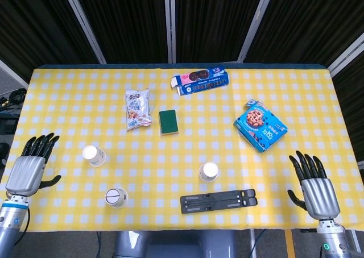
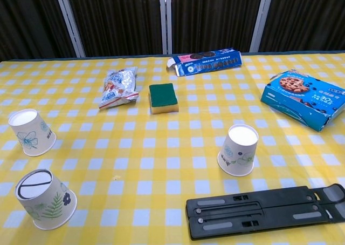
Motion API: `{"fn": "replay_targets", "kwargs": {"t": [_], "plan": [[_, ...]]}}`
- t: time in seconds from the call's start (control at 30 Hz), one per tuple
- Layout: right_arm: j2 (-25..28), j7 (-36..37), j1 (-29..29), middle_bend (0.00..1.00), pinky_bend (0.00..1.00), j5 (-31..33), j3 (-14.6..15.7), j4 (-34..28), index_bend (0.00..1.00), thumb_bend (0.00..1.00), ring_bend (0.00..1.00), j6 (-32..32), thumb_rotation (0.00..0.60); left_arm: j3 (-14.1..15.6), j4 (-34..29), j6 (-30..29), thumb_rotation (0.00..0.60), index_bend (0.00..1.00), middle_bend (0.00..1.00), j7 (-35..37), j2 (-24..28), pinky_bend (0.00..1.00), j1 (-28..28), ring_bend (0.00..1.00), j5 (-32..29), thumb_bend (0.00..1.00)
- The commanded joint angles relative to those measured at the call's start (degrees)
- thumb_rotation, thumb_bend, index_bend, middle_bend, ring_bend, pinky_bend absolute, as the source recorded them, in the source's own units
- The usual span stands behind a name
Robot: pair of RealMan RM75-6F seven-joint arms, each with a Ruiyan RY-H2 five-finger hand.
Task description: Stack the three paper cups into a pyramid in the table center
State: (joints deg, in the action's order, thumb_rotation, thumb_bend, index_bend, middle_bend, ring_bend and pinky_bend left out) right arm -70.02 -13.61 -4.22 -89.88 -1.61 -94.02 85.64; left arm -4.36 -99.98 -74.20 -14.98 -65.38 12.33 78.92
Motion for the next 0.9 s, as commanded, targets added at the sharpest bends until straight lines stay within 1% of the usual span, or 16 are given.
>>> {"fn": "replay_targets", "kwargs": {"t": [0.03,0.17,0.23,0.33,0.47,0.7,0.83,0.9], "plan": [[0.1,0.4,0.0,0.00,0.00,0.2,0.0,0.0,0.00,0.15,0.00,-0.2,0.600,-1.9,1.5,5.2,0.600,0.07,0.00,-2.2,-1.4,0.00,3.6,0.00,-4.6,0.19],[0.3,0.7,-0.1,0.00,0.00,0.3,0.0,0.0,0.00,0.16,0.00,-0.4,0.600,-2.6,1.8,8.6,0.600,0.08,0.00,-6.3,-2.2,0.00,6.0,0.00,-8.7,0.19],[0.2,0.7,-0.1,0.00,0.00,0.2,0.2,0.0,0.00,0.16,0.00,-0.5,0.600,-2.7,1.9,10.7,0.600,0.11,0.00,-8.6,-2.5,0.00,7.5,0.00,-10.8,0.19],[0.2,0.6,-0.2,0.00,0.00,0.2,0.3,-0.1,0.01,0.16,0.00,-0.8,0.600,-2.9,1.8,12.8,0.600,0.17,0.00,-11.1,-3.1,0.00,9.2,0.00,-14.0,0.19],[0.2,0.5,-0.2,0.00,0.00,0.2,0.4,-0.1,0.01,0.15,0.00,-1.0,0.600,-2.8,2.1,14.5,0.600,0.18,0.00,-12.4,-4.0,0.00,10.8,0.00,-16.4,0.20],[0.1,0.4,-0.3,0.00,0.00,0.3,0.4,-0.1,0.01,0.15,0.00,-1.2,0.600,-3.1,3.3,15.0,0.600,0.18,0.00,-13.1,-5.5,0.00,12.7,0.00,-18.7,0.20],[0.1,0.4,-0.3,0.00,0.00,0.3,0.4,0.0,0.01,0.15,0.00,-1.2,0.600,-3.2,4.3,15.9,0.600,0.19,0.00,-13.8,-6.2,0.00,14.0,0.00,-19.8,0.25],[0.1,0.4,-0.3,0.00,0.00,0.4,0.4,0.0,0.01,0.15,0.00,-1.2,0.600,-3.4,4.6,16.2,0.600,0.19,0.00,-13.9,-6.5,0.00,14.5,0.00,-20.1,0.25]]}}
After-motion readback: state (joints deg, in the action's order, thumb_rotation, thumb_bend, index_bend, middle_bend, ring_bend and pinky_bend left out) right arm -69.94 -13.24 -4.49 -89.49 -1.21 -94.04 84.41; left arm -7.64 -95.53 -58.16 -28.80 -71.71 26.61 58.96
